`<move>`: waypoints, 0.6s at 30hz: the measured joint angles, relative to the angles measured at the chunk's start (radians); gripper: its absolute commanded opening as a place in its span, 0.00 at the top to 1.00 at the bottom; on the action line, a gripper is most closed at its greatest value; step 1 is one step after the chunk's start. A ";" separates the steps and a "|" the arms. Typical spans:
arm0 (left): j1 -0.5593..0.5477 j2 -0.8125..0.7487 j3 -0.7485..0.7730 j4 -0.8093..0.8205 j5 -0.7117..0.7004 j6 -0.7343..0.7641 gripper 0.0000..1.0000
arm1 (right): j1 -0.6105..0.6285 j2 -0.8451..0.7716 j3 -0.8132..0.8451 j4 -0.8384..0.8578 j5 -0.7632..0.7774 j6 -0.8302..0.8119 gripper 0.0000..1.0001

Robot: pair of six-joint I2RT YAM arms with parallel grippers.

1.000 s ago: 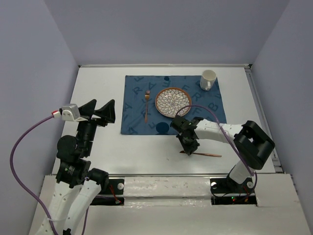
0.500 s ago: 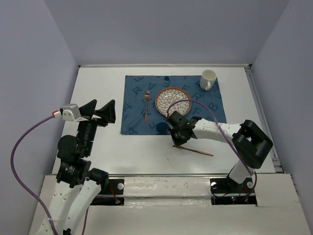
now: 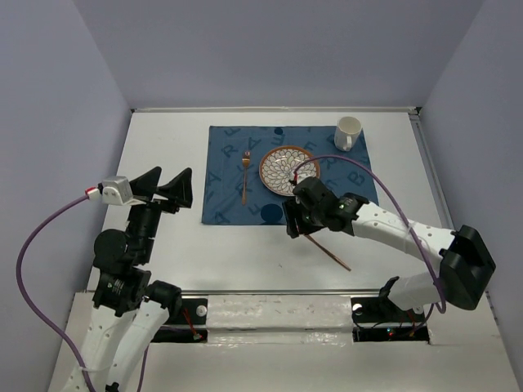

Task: Set the dinner table for one person

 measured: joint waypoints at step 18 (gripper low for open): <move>0.000 -0.040 0.000 0.007 0.022 -0.004 0.01 | -0.150 -0.006 -0.211 -0.168 0.059 0.175 0.37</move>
